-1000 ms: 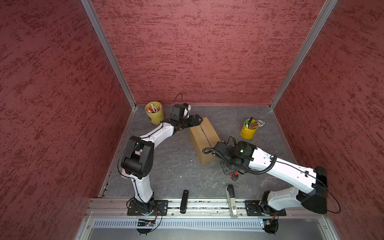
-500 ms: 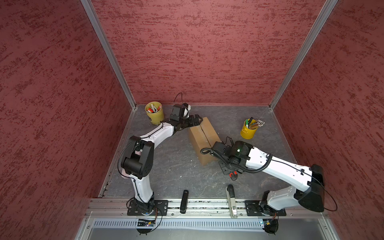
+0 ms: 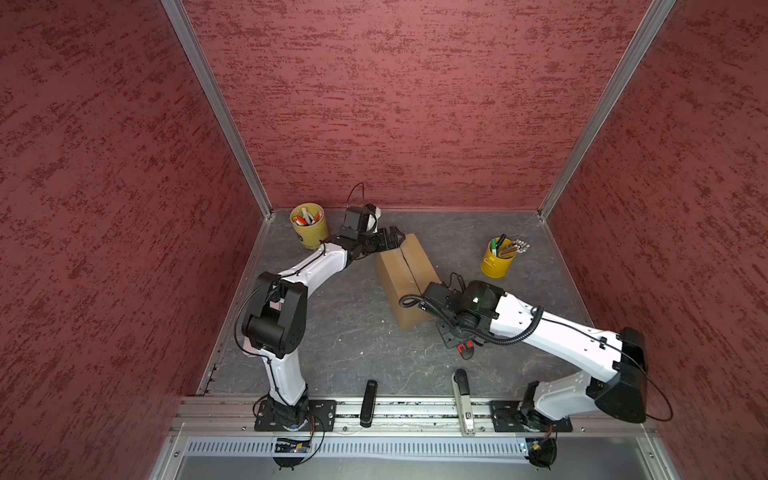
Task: Unpack the express box
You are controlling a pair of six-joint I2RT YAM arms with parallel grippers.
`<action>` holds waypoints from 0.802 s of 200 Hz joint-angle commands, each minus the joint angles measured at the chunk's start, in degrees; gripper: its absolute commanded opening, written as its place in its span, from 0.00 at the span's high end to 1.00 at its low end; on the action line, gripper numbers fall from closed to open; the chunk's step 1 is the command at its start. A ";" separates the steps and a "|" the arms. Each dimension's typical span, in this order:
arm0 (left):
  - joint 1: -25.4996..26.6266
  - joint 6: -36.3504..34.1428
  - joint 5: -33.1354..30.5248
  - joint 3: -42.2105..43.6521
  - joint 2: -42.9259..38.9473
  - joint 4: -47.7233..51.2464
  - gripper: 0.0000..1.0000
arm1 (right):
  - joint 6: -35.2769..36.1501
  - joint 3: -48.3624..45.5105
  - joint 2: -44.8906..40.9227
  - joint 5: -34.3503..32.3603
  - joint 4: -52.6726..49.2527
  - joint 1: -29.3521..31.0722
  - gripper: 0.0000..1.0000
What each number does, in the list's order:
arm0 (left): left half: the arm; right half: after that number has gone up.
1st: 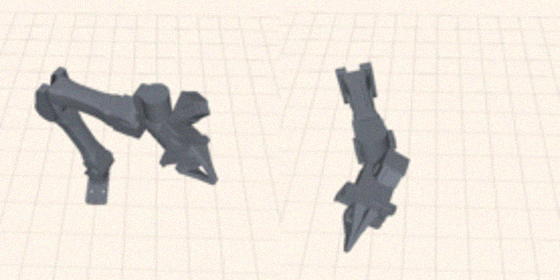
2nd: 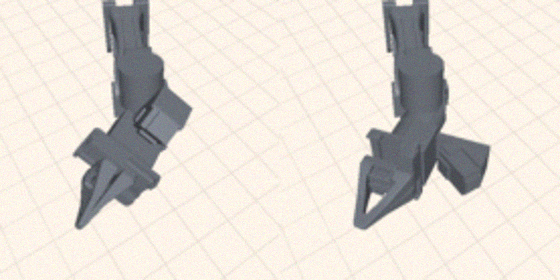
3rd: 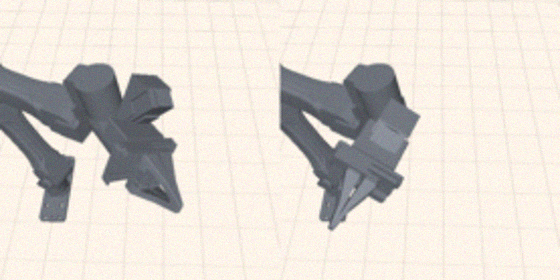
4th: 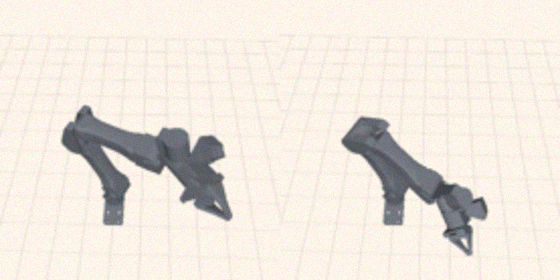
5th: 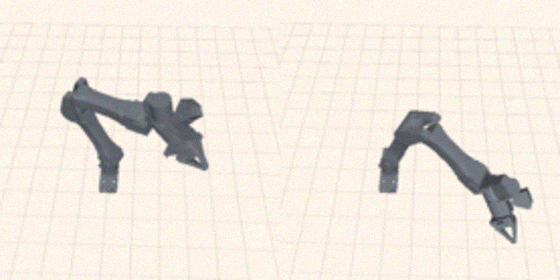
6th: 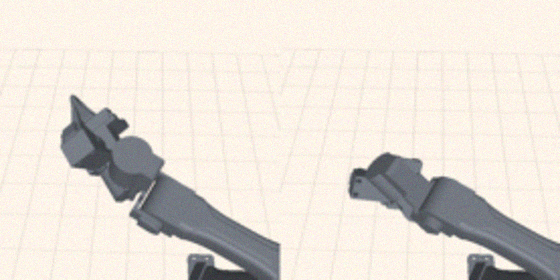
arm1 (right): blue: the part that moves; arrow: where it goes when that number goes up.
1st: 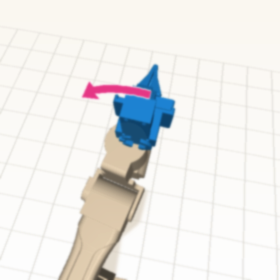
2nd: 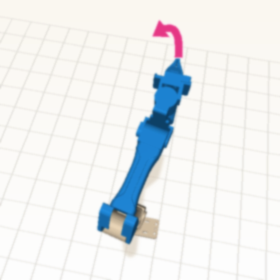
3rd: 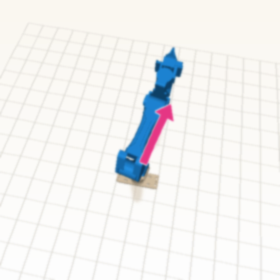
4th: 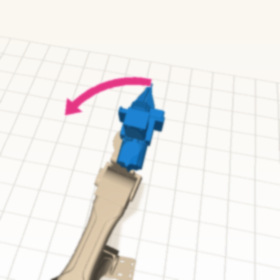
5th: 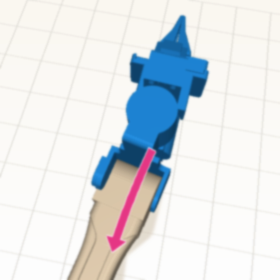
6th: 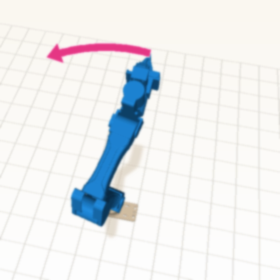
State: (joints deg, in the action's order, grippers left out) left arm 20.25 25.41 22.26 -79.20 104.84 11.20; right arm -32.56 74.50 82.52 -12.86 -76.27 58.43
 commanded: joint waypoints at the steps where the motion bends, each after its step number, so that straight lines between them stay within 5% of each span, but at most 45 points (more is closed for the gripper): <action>1: -1.41 -1.52 1.60 -2.26 -1.55 2.62 0.00 | -0.21 0.85 -0.68 -1.42 3.67 -0.16 1.00; 94: -3.13 -3.66 -1.36 4.70 -9.74 5.48 0.00 | -1.02 0.58 -1.05 -1.20 3.47 -0.58 1.00; 160: -0.31 -0.62 -7.65 20.53 -27.76 8.12 0.01 | -0.58 1.12 -0.17 -1.03 2.98 -0.69 1.00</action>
State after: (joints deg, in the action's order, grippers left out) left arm 18.52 23.59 17.72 -62.04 82.78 17.50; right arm -32.56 74.50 82.52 -12.86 -73.89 58.02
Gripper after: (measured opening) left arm 0.994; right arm 0.391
